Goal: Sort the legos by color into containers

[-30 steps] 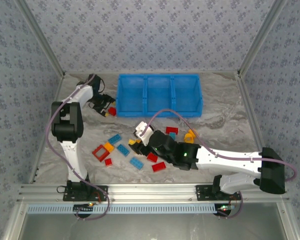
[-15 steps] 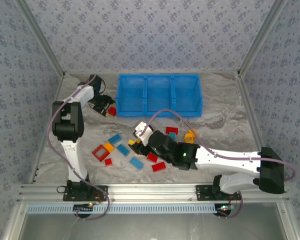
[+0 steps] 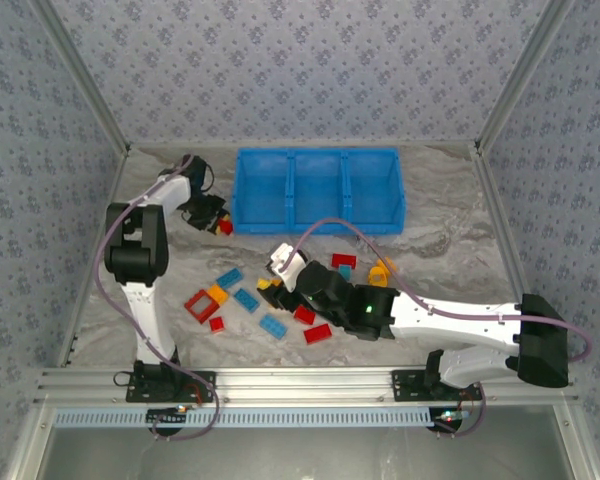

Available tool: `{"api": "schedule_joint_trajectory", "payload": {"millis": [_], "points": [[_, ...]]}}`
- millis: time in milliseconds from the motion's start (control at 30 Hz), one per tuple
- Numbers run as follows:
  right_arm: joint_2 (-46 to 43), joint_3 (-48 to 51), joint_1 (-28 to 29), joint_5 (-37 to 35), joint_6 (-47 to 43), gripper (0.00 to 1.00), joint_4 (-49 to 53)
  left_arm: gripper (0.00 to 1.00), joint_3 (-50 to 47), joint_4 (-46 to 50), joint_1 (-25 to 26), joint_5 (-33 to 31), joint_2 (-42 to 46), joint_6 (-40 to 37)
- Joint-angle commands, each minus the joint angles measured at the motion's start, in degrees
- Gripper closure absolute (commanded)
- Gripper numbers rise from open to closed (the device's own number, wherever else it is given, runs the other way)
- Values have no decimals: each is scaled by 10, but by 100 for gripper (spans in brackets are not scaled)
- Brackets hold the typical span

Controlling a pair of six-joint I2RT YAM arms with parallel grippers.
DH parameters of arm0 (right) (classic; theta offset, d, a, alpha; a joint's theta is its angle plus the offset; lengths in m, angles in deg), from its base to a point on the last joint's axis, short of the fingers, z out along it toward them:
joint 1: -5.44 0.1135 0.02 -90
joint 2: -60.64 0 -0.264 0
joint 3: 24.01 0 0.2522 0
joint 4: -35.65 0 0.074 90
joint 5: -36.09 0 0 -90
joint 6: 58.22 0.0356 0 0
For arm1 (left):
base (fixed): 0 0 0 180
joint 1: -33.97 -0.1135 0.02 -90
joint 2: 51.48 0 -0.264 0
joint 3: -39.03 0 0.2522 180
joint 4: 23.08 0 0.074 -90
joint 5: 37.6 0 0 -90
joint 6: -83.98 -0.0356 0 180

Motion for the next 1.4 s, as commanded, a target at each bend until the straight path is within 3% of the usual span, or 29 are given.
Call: {"api": "schedule_joint_trajectory", "payload": {"millis": [0, 133, 233, 333, 533, 833, 1133, 1367], "points": [[-20, -13, 0, -28, 7, 35, 0, 86, -43, 14, 2, -55, 107, 4], [-48, -10, -7, -59, 9, 35, -2, 86, -81, 15, 27, -116, 248, -35], [-62, -10, -20, -76, 18, 35, 2, 85, -30, 47, 92, -164, 279, -104], [-69, -12, -41, -84, 37, 35, 11, 85, 28, 74, 159, -220, 260, -157], [-91, -17, -74, -101, 87, 35, 32, 85, 138, 78, 219, -281, 146, -232], [-142, 11, -93, -107, 132, 34, 64, 84, 294, 145, 229, -332, -43, -262], [-150, 33, -98, -98, 142, 34, 54, 81, 319, 164, 230, -323, -111, -256], [-148, 39, -101, -89, 152, 34, 58, 79, 318, 189, 235, -357, -130, -257]]}}
